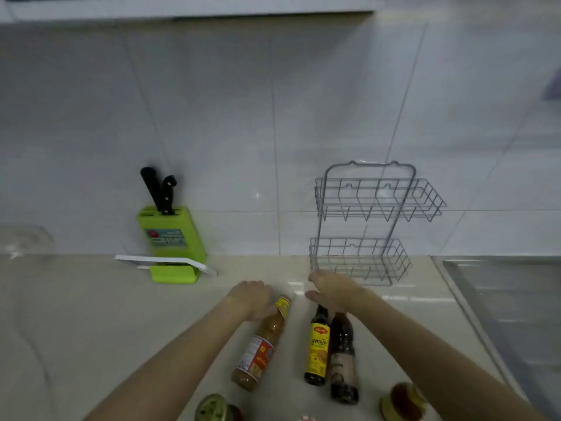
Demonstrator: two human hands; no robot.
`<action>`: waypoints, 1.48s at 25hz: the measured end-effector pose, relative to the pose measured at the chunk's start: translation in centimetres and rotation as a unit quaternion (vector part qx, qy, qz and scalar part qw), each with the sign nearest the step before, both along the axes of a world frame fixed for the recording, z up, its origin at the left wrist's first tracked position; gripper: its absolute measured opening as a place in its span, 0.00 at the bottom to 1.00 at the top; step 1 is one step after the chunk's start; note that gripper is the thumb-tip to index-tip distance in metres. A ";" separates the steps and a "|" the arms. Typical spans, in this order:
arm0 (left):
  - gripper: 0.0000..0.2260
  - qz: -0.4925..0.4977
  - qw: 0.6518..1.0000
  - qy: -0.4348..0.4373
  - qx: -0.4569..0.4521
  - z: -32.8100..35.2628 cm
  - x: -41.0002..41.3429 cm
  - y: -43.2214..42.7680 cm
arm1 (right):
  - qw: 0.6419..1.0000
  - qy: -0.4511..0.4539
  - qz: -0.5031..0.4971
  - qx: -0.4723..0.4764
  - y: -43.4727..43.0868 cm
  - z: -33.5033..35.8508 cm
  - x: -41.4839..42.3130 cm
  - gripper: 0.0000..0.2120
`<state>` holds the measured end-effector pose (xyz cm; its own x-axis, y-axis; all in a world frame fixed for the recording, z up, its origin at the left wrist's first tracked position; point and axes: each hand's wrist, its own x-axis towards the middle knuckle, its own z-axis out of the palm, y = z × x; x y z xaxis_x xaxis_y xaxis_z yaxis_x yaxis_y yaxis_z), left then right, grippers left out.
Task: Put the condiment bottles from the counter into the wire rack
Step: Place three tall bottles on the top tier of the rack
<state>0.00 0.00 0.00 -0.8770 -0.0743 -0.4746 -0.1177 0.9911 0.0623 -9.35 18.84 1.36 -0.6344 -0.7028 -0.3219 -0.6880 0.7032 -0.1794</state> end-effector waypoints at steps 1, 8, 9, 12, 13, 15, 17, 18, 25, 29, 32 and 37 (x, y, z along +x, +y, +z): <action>0.28 -0.001 1.000 -0.024 0.000 -0.7 0.1 0.1 | 1.000 0.002 0.002 0.019 -0.5 -0.5 -0.3 0.23; 0.29 0.113 0.976 -0.040 0.183 -5.6 1.2 -0.4 | 0.999 -0.024 0.005 0.031 -3.3 -4.5 -1.5 0.22; 0.28 0.128 0.970 -0.035 0.203 -6.1 1.3 -0.2 | 0.999 -0.032 -0.001 0.021 -3.5 -5.1 -1.3 0.23; 0.27 0.155 0.956 -0.015 0.249 -6.3 1.7 0.0 | 0.992 -0.082 -0.073 -0.068 -3.7 -6.2 -0.9 0.24; 0.27 0.166 0.949 -0.006 0.267 -6.2 1.8 -0.1 | 0.978 -0.118 -0.120 -0.120 -3.7 -6.4 -1.0 0.23; 0.23 0.190 0.932 0.019 0.307 -5.5 1.9 -0.3 | 0.940 -0.186 -0.202 -0.202 -3.8 -6.3 -1.3 0.22; 0.18 0.200 0.916 0.051 0.344 -4.4 2.0 -0.1 | 0.905 -0.240 -0.240 -0.257 -3.8 -5.5 -1.5 0.18; 0.17 0.201 0.909 0.067 0.358 -3.6 1.9 0.1 | 0.878 -0.272 -0.256 -0.301 -3.7 -4.8 -1.6 0.16; 0.22 0.167 0.855 0.199 0.449 5.6 0.6 3.6 | 0.767 -0.277 -0.236 -0.529 -1.6 6.8 -1.7 0.11; 0.23 0.137 0.810 0.265 0.505 11.2 -1.3 6.0 | 0.792 -0.123 -0.195 -0.566 0.1 14.4 -2.3 0.13; 0.13 0.126 0.765 0.296 0.558 13.8 -3.3 6.7 | 0.796 -0.007 -0.172 -0.581 1.4 19.9 -2.9 0.13; 0.17 0.244 0.741 0.385 0.493 12.5 -7.5 5.9 | 0.748 0.101 -0.179 -0.631 3.2 25.2 -5.5 0.16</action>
<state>-7.54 5.94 12.49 -0.8993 -0.4213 0.1174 -0.0009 0.2703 0.9628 -14.87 22.04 26.58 -0.8005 -0.1398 0.5828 -0.5992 0.2070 -0.7734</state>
